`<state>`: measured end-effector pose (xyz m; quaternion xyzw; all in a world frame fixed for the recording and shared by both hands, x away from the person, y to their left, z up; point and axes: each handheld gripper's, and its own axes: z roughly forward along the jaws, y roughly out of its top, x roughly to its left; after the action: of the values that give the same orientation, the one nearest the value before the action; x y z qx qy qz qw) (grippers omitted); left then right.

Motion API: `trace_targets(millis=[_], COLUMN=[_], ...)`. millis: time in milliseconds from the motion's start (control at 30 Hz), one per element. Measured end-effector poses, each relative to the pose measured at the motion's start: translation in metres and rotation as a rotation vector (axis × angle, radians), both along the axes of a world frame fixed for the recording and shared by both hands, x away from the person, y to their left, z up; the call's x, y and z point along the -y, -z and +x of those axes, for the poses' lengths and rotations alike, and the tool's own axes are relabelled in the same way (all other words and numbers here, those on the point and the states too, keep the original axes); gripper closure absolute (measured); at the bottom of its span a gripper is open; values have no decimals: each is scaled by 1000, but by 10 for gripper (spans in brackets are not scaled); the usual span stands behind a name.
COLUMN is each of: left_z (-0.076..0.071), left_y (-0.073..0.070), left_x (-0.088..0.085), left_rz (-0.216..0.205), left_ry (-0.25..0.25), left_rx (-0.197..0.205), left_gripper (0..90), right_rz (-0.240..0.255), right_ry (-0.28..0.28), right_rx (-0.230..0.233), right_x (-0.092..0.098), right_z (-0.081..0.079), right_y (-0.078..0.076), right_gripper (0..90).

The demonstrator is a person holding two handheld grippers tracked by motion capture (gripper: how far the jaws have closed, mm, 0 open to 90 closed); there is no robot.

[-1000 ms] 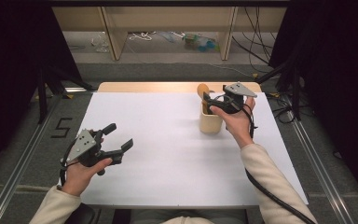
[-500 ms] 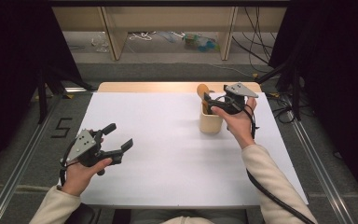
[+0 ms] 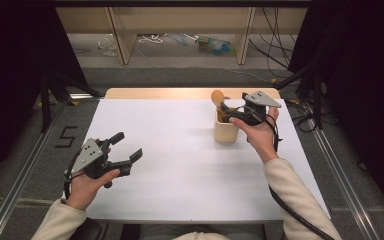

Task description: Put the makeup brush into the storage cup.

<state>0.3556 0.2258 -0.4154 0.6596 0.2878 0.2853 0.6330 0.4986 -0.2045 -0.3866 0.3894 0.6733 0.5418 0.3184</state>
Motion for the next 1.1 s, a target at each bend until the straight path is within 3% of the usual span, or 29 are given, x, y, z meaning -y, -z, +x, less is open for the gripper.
trace_targets(millis=[433, 1100], left_z=[1, 0], left_y=[0, -1], left_x=[-1, -1], left_rz=[1, 0], left_ry=[-3, -5], left_rx=[7, 7], left_gripper=[150, 150], right_rz=[-1, -10], right_ry=[-41, -96], right_rx=[25, 45], right_x=[-1, 15], right_z=[-16, -53], right_y=[-9, -14], right_gripper=[102, 100])
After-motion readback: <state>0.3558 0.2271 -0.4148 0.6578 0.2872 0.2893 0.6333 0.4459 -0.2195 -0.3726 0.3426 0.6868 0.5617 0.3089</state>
